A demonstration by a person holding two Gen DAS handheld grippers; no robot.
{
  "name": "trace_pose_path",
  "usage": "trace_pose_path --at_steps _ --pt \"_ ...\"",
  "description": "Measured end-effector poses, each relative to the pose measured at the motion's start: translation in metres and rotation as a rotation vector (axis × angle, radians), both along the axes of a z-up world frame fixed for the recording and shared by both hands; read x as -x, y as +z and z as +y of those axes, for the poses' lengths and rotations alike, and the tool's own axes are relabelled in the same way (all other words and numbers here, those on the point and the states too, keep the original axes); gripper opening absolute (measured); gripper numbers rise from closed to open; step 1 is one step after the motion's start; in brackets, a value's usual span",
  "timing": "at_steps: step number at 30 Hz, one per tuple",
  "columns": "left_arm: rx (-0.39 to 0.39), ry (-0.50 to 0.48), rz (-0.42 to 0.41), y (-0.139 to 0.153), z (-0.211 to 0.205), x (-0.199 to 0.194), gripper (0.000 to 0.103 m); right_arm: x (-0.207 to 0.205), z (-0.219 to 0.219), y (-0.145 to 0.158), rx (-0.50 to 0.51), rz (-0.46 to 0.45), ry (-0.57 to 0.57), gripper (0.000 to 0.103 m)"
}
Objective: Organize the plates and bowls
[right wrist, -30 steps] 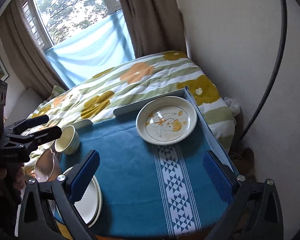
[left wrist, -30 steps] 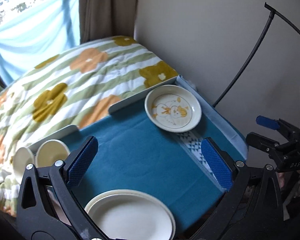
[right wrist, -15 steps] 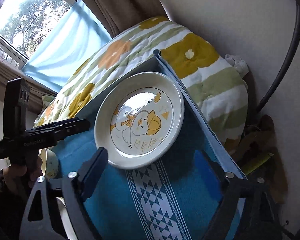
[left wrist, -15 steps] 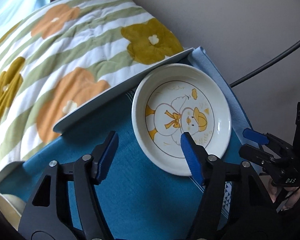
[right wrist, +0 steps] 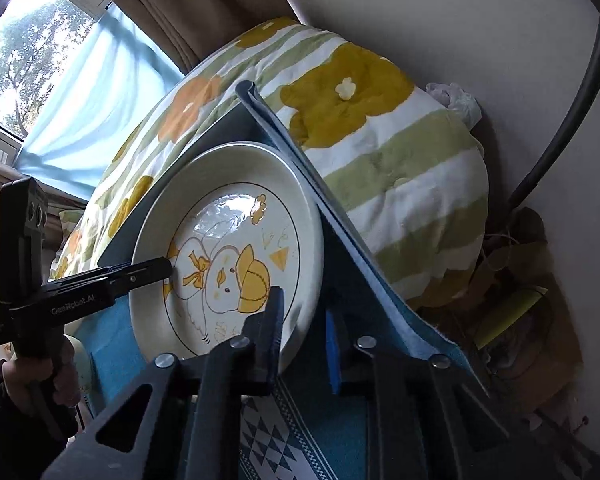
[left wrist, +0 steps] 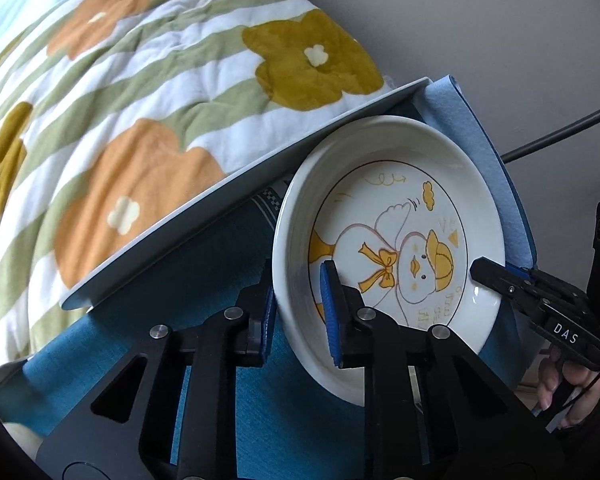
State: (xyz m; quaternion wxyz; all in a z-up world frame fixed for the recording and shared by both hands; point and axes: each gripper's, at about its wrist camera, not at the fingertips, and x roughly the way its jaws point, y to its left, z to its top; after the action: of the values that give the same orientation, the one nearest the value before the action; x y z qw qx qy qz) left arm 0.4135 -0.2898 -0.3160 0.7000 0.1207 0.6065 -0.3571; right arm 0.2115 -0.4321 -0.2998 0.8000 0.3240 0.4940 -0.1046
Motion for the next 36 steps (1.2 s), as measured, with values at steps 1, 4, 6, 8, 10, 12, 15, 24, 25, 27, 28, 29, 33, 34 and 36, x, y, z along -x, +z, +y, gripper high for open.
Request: trace_pose_path --at_steps 1,4,6,8,10,12,15,24,25,27,28,29,33,34,36 --pt "0.002 0.002 -0.001 0.0 0.0 0.0 0.019 0.0 0.0 0.0 -0.004 -0.002 0.003 0.014" --pt "0.002 -0.001 -0.009 0.0 0.0 0.0 0.019 -0.004 0.003 -0.001 0.016 0.01 0.03 0.014" --pt "-0.001 -0.007 -0.022 0.0 -0.001 0.002 0.019 -0.005 0.004 -0.001 0.026 0.011 0.047 0.014" --pt "-0.005 -0.006 -0.031 0.001 -0.001 0.004 0.019 -0.004 0.004 -0.001 0.026 0.009 0.062 0.014" --pt "-0.001 -0.006 -0.046 0.005 0.0 0.007 0.019 -0.004 0.006 0.001 0.041 0.005 0.078 0.014" --pt "-0.002 -0.012 -0.062 0.01 0.0 0.012 0.019 -0.002 0.008 0.004 0.059 0.0 0.085 0.014" --pt "0.005 -0.012 -0.083 0.018 0.003 0.019 0.019 0.002 0.01 0.01 0.073 -0.016 0.092 0.014" --pt "0.059 0.038 -0.155 0.073 0.033 0.052 0.019 0.022 0.026 0.055 0.137 -0.09 0.138 0.014" --pt "0.065 0.046 -0.163 0.081 0.038 0.056 0.019 0.025 0.03 0.063 0.144 -0.098 0.146 0.014" --pt "0.077 0.068 -0.186 0.099 0.052 0.068 0.019 0.032 0.039 0.079 0.149 -0.119 0.16 0.014" --pt "0.086 0.079 -0.196 0.108 0.06 0.074 0.019 0.036 0.044 0.087 0.149 -0.129 0.17 0.014" --pt "0.091 0.096 -0.206 0.117 0.069 0.082 0.019 0.04 0.049 0.095 0.147 -0.14 0.179 0.014" --pt "0.113 0.169 -0.235 0.147 0.109 0.112 0.019 0.055 0.076 0.125 0.133 -0.17 0.244 0.014" --pt "0.119 0.186 -0.241 0.153 0.121 0.12 0.019 0.059 0.084 0.131 0.139 -0.171 0.266 0.014" --pt "0.125 0.219 -0.253 0.162 0.143 0.136 0.019 0.067 0.102 0.14 0.149 -0.177 0.309 0.014"
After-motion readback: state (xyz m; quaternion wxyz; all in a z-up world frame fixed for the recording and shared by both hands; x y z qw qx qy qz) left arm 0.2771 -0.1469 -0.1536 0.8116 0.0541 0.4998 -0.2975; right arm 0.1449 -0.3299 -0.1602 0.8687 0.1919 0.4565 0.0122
